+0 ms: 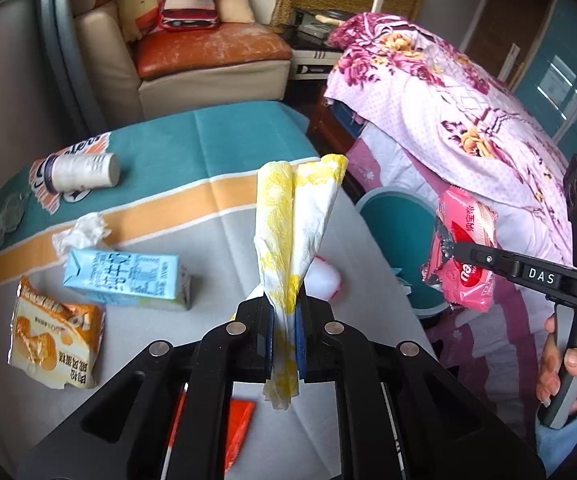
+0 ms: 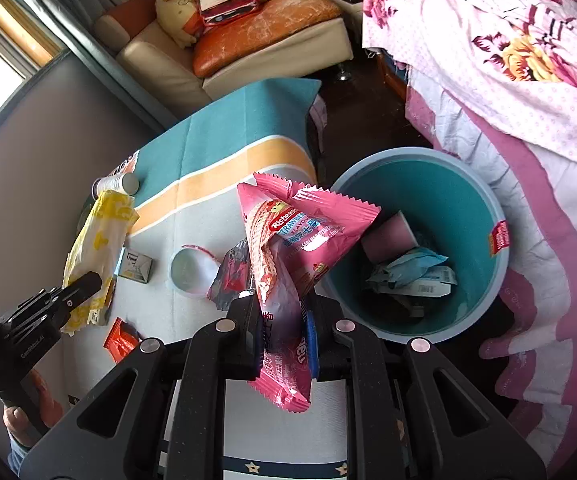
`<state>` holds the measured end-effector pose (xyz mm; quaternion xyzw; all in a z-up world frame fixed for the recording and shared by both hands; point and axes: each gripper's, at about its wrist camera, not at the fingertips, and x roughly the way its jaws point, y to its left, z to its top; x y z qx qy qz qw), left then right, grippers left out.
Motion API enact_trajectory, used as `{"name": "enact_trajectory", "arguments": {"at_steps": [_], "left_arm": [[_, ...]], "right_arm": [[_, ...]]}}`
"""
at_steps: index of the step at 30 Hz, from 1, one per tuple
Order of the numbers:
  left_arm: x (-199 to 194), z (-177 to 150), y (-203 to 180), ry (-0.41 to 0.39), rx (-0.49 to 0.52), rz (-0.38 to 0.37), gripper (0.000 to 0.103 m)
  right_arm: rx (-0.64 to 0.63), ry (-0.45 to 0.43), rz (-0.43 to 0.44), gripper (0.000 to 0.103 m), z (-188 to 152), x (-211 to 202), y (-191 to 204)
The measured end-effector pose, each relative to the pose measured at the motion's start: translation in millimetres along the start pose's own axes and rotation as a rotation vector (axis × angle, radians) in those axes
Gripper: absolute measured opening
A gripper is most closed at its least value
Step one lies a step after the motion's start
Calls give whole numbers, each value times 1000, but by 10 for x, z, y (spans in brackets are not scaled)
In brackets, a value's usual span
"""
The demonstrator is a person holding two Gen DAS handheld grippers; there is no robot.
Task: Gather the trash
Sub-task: 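Carry the wafer bag and yellow wrapper over the wastebasket and open both grippers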
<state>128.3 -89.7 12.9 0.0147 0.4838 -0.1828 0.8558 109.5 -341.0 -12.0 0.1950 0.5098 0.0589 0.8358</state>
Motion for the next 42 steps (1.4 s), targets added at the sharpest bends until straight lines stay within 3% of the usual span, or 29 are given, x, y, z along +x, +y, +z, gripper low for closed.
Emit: {"name": "enact_trajectory", "arguments": {"at_steps": [7, 15, 23, 34, 37, 39, 41, 42], "left_arm": [[343, 204, -653, 44, 81, -79, 9], [751, 261, -1158, 107, 139, -115, 9], [1078, 291, -1387, 161, 166, -126, 9], [1350, 327, -1386, 203, 164, -135, 10], [1371, 313, -1385, 201, 176, -122, 19], [1374, 310, -1366, 196, 175, -119, 34], [1357, 311, -1339, 177, 170, -108, 59], [1343, 315, -1330, 166, 170, -99, 62]], "right_arm": [[58, -45, -40, 15, 48, -183, -448], [100, -58, -71, 15, 106, -234, -852], [125, -40, -93, 15, 138, -118, -1025], [147, -15, -110, 15, 180, 35, -1114], [150, -13, -114, 15, 186, 51, -1125], [151, -11, -116, 15, 189, 62, -1121], [151, -8, -118, 16, 189, 77, -1113], [150, -7, -119, 16, 190, 83, -1109]]}}
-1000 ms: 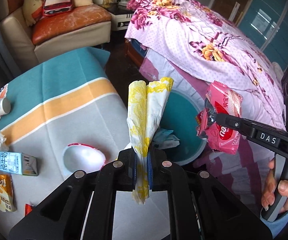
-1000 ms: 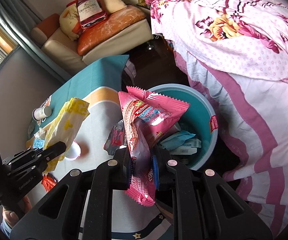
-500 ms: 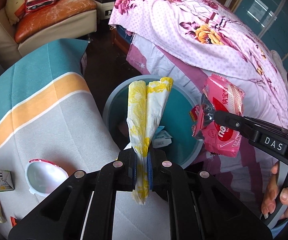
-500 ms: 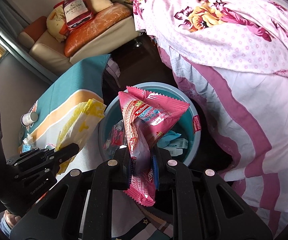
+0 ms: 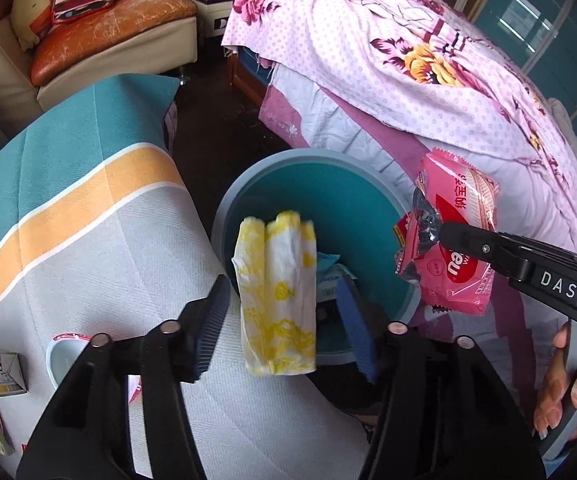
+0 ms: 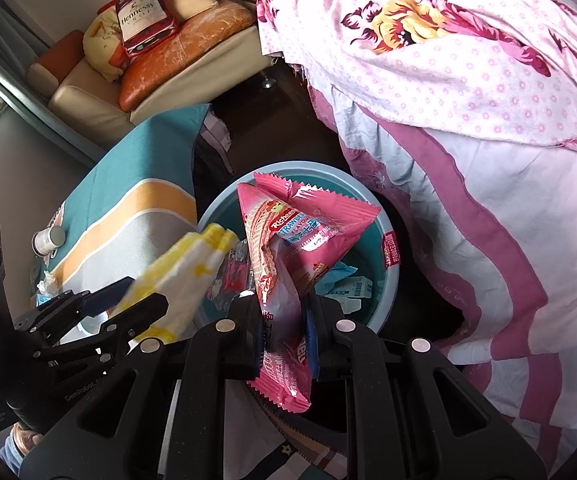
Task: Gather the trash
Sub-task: 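Carry the wafer bag and yellow wrapper over the wastebasket and open both grippers, then move both grippers back over the table toward the white cup and milk carton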
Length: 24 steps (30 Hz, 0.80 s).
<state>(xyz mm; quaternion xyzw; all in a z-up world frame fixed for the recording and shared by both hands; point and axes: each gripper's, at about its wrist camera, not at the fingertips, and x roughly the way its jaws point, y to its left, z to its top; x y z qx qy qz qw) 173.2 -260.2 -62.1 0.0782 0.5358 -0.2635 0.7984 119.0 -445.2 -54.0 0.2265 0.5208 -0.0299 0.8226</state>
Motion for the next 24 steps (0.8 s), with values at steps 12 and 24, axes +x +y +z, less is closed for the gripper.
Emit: {"name": "enact_trajectory", "arguments": {"at_steps": [12, 24], "left_arm": [[-230, -51, 177, -51, -29, 46, 90], [-347, -160, 369, -58, -78, 23, 91]], "right_arm": [[-21, 14, -16, 17, 26, 55, 128], [-48, 32, -46, 29, 6, 78, 294]]}}
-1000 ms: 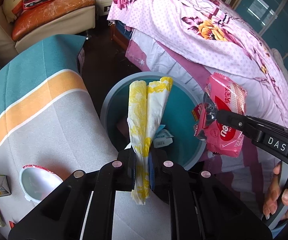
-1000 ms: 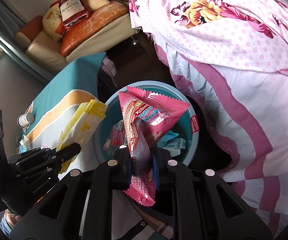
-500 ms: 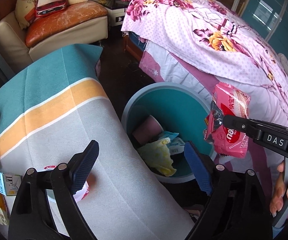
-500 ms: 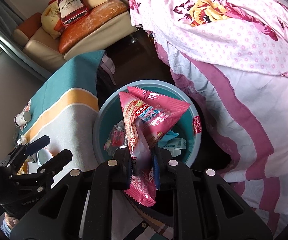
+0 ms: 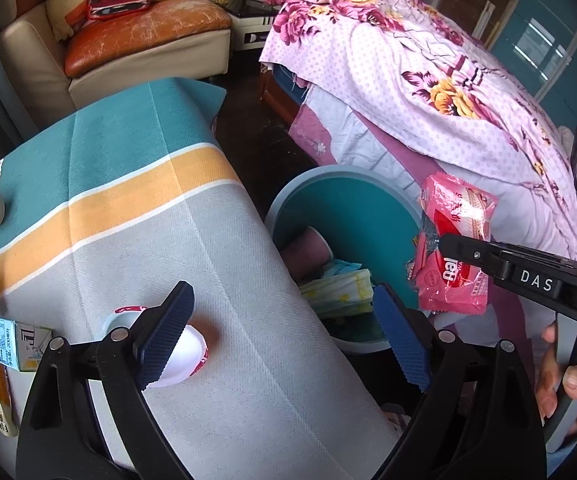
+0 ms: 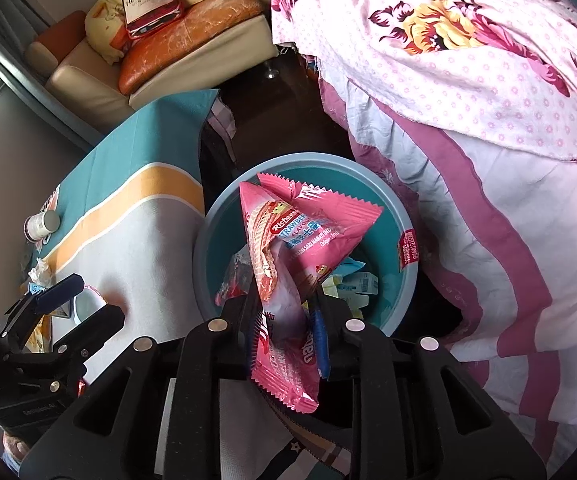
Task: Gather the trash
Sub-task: 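Move both grippers back over the table toward the white cup and milk carton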
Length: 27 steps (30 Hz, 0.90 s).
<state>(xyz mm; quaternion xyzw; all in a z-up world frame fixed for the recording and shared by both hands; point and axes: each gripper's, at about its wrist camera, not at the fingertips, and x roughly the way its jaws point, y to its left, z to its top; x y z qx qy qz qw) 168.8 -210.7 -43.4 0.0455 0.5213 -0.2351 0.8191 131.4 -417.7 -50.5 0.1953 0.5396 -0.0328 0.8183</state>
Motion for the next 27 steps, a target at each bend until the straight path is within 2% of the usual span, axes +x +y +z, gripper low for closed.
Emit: {"name": "enact_trajectory", "arguments": {"at_steps": [5, 8, 12, 27], "left_arm": [[-78, -48, 92, -8, -14, -7, 92], [-134, -77, 160, -13, -26, -14, 92], [-216, -131, 259, -21, -42, -15, 92], [-618, -410, 711, -71, -127, -15, 93]], "right_arm": [[-9, -2, -15, 46, -31, -39, 73], [-12, -7, -23, 62, -40, -76, 124], [-21, -10, -32, 71, -63, -143, 207], [-137, 11, -35, 74, -256, -280, 842]]}}
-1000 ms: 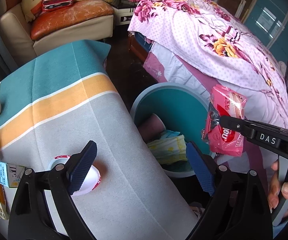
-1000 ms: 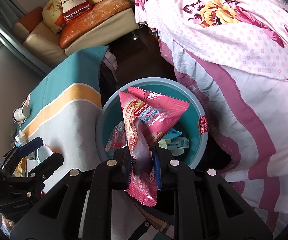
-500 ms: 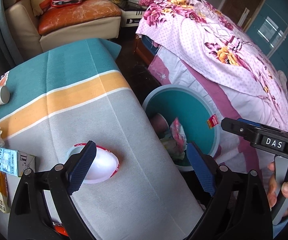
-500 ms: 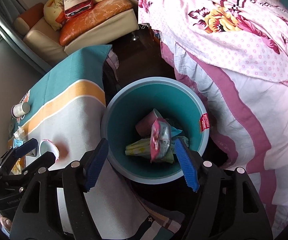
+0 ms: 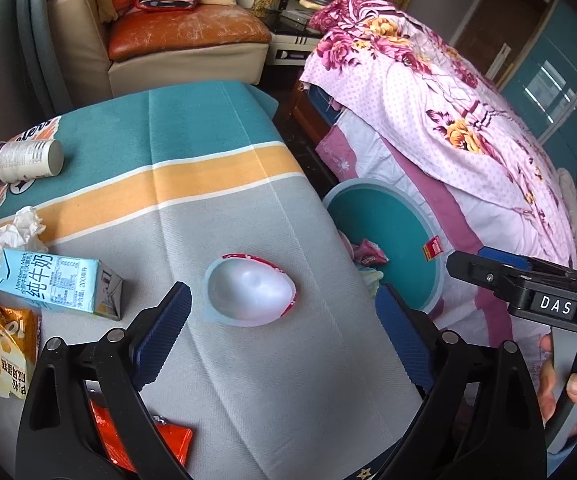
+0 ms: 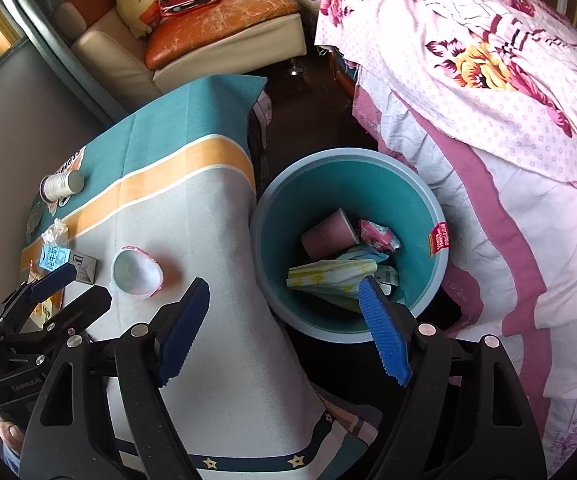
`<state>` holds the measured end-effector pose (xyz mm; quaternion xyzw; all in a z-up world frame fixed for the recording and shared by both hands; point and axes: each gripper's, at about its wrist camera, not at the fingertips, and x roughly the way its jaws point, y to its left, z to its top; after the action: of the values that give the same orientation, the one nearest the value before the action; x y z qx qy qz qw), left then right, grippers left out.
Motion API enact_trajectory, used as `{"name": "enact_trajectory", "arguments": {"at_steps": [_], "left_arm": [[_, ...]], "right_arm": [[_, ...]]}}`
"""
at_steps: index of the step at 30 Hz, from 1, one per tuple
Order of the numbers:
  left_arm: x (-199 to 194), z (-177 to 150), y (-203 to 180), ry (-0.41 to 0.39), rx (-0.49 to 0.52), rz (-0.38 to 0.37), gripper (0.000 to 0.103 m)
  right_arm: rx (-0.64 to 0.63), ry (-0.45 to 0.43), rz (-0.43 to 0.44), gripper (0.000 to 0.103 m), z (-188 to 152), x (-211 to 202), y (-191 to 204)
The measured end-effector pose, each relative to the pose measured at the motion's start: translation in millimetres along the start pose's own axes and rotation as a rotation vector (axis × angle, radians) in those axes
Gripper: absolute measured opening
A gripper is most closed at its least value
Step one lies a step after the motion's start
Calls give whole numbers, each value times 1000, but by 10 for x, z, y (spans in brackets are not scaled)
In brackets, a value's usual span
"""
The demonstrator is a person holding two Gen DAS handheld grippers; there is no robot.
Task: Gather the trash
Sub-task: 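Move both grippers back over the table toward the white cup and milk carton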
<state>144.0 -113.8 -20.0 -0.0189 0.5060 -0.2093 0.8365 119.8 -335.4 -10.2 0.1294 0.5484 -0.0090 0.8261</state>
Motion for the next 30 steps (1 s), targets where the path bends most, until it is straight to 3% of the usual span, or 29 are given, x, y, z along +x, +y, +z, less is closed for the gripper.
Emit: {"name": "enact_trajectory", "arguments": {"at_steps": [10, 26, 30], "left_arm": [[-239, -193, 586, -12, -85, 44, 94], [-328, -381, 1332, 4, -263, 87, 94], [-330, -382, 1425, 7, -287, 100, 94]], "right_arm": [[-106, 35, 14, 76, -35, 92, 594], [-273, 177, 26, 76, 59, 789, 1265], [-311, 184, 29, 67, 116, 919, 1355]]}}
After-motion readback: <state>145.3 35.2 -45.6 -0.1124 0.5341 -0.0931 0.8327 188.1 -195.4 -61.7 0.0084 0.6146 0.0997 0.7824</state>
